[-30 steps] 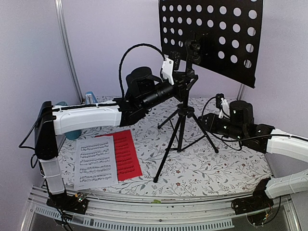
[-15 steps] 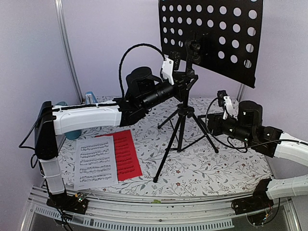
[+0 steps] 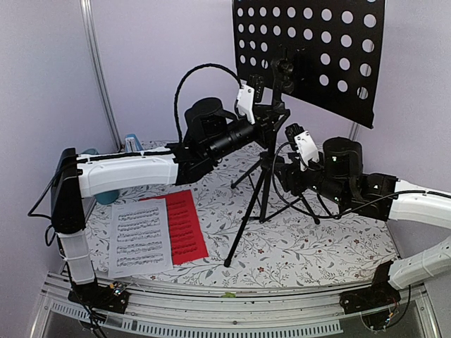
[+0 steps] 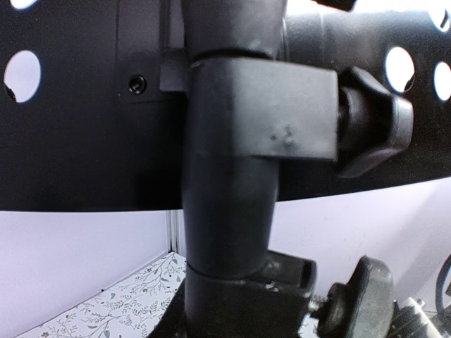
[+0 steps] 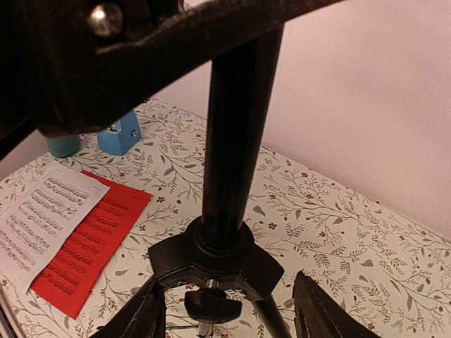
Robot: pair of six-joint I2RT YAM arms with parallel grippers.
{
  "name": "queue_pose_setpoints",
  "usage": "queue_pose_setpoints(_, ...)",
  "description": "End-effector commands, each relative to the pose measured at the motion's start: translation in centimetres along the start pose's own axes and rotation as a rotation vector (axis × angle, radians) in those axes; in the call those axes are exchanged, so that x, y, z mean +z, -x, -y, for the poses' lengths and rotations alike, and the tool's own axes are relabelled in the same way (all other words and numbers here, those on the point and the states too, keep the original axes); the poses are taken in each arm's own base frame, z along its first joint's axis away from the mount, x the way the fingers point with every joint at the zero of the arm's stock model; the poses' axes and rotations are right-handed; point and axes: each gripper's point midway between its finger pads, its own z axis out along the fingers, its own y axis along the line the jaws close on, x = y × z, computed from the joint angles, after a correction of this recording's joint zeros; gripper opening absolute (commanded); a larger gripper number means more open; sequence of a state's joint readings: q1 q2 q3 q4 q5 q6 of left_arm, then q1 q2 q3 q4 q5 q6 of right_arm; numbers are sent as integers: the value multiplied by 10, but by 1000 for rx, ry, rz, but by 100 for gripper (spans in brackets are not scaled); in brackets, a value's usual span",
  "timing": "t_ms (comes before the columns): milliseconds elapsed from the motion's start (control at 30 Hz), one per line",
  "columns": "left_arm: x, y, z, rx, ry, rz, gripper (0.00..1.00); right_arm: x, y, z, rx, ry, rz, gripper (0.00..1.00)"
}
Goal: Set up the instrument practice props
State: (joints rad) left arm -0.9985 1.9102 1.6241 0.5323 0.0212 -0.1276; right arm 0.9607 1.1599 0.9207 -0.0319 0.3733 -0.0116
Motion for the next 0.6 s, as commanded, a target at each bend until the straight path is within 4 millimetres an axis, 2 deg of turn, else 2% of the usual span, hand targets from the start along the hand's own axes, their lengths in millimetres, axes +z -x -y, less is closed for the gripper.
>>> queue_pose_setpoints(0, -5, 78, 3, -53, -13, 223, 0, 1, 11, 19, -57, -132, 11, 60)
queue_pose_setpoints(333, -5, 78, 2, -51, -11, 224, 0, 10, 0, 14, -53, -121, -17, 53)
queue_pose_setpoints(467, -5, 78, 2, -50, -11, 224, 0, 12, -2, 13, -40, -123, -21, 47)
queue_pose_setpoints(567, -5, 78, 2, -50, -12, 223, 0, 11, 0, 15, -18, -131, -13, 38)
